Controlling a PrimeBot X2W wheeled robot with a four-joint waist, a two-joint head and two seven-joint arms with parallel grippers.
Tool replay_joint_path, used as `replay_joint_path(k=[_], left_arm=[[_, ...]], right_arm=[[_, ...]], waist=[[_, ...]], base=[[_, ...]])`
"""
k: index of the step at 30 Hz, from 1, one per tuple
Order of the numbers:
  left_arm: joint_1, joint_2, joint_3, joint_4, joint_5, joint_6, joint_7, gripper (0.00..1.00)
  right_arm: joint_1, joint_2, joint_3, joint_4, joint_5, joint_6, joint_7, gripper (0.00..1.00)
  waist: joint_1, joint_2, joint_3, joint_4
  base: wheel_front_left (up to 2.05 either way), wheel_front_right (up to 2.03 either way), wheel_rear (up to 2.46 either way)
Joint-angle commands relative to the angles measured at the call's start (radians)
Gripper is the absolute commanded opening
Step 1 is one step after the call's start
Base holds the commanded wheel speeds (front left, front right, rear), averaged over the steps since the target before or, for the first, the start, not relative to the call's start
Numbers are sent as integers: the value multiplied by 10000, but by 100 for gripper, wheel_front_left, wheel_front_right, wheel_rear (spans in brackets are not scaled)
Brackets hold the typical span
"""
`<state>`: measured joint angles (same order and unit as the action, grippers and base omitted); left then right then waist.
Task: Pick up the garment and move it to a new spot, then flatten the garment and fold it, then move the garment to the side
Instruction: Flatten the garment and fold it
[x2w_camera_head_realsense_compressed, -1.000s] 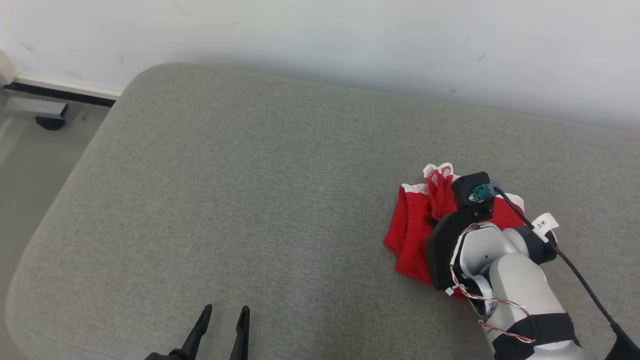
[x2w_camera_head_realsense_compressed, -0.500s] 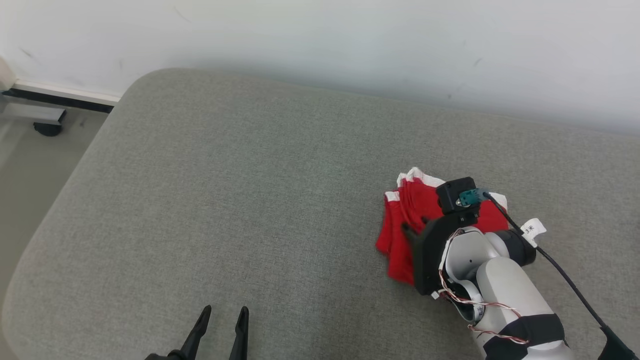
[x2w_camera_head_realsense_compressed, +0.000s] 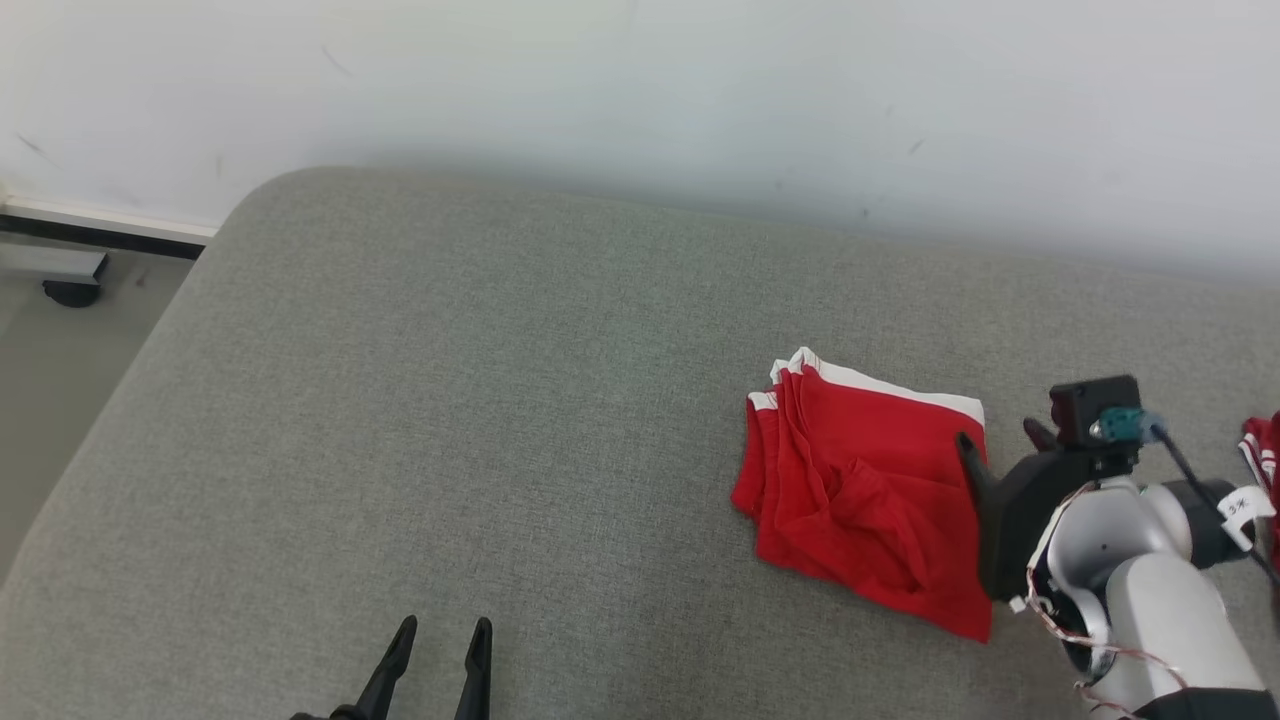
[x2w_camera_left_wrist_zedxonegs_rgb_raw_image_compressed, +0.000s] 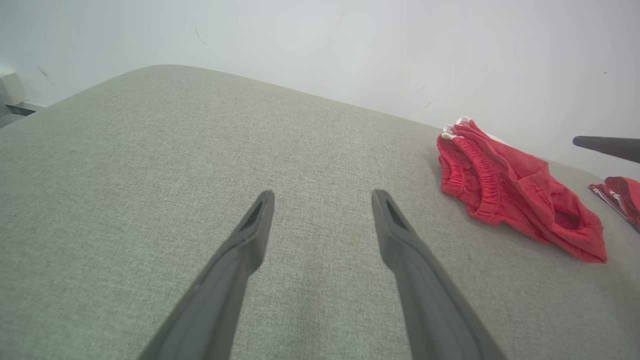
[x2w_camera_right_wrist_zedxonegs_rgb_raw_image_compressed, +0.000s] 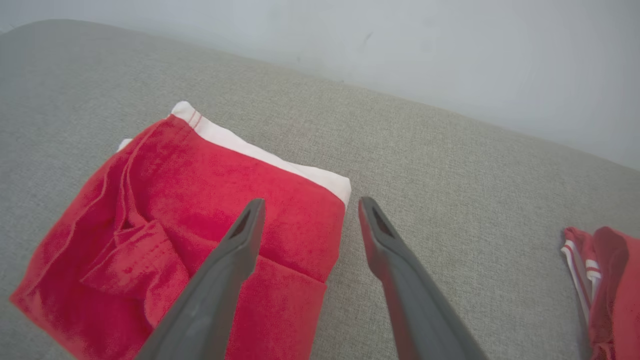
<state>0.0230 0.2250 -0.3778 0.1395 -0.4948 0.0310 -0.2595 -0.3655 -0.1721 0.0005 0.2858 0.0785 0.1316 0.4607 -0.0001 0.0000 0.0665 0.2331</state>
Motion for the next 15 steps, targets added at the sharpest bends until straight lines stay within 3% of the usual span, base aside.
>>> replay_joint_path(k=[1, 2, 3, 9, 15], left_arm=[[95, 7, 9, -43, -67, 27, -46, 100], [64, -3, 8, -61, -63, 26, -48, 100], [29, -19, -4, -71, -58, 15, -49, 100], [-163, -66, -43, 15, -40, -50, -56, 100], [-112, -61, -48, 142, -91, -79, -56, 100]], right_arm=[[113, 81, 51, 60, -167, -17, -103, 43], [172, 88, 59, 130, -240, -17, -224, 11], [226, 56, 151, 241, -349, -17, -360, 0], [-66, 148, 1358, 1403, -1067, -17, -1132, 0], [-139, 530, 2518, 1868, -546, -17, -1444, 0]], waist=[[1, 0, 51, -4], [1, 0, 109, -12], [1, 0, 161, -11], [1, 0, 391, 19], [1, 0, 231, 35]], base=[[0, 0, 0], [0, 0, 0], [0, 0, 0], [0, 0, 0], [0, 0, 0]])
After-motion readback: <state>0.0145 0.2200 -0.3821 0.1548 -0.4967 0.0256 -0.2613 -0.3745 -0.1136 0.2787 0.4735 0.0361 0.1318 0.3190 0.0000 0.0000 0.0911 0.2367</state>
